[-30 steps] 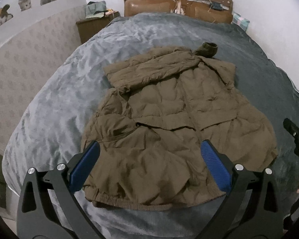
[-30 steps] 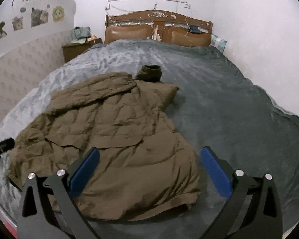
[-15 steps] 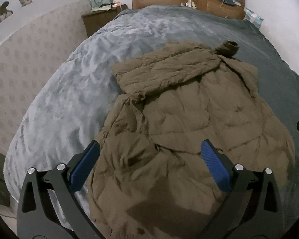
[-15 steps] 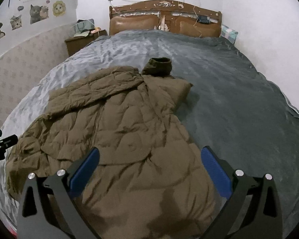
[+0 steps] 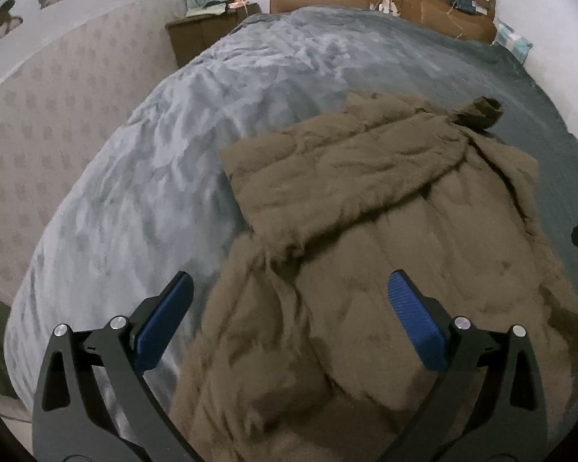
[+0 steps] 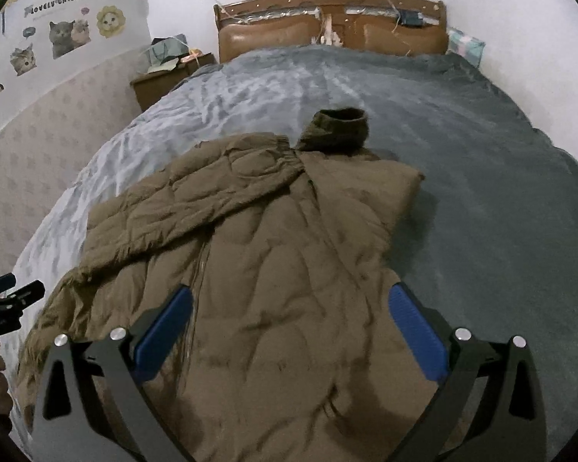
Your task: Fold large clothes
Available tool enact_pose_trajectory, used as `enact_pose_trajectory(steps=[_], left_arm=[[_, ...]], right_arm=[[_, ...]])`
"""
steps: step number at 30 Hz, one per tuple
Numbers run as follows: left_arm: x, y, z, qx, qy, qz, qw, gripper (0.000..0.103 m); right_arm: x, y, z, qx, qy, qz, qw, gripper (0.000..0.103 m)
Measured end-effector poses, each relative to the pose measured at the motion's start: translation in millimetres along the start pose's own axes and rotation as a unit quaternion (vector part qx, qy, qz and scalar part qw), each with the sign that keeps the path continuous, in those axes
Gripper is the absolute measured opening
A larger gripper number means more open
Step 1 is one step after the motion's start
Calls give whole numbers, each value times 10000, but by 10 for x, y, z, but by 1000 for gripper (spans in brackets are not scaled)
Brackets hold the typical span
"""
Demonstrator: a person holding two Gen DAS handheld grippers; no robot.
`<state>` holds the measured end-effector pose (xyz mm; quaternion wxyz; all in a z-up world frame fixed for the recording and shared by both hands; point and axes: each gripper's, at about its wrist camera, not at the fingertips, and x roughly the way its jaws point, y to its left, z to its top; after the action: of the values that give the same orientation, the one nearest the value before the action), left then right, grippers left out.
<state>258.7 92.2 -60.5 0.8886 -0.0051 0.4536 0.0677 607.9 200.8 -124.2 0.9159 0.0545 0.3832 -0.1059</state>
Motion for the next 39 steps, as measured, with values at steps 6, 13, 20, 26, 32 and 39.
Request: enact_pose_trajectory(steps=[6, 13, 20, 26, 32, 39], left_arm=[[367, 30, 304, 94, 148, -3, 9998, 100], [938, 221, 574, 44, 354, 247, 9991, 100], [1311, 334, 603, 116, 665, 466, 9966, 100], [1357, 387, 586, 73, 737, 453, 9962, 100], [1342, 496, 623, 43, 755, 687, 9948, 100], [1272, 571, 698, 67, 723, 784, 9943, 100]], right_arm=[[453, -10, 274, 136, 60, 242, 9996, 101], [1061, 92, 516, -190, 81, 193, 9996, 102], [1629, 163, 703, -72, 385, 348, 9986, 101], [2093, 234, 872, 403, 680, 725, 9942, 96], [2470, 293, 936, 661, 971, 888, 9891, 71], [2525, 350, 954, 522, 882, 898, 9907, 39]])
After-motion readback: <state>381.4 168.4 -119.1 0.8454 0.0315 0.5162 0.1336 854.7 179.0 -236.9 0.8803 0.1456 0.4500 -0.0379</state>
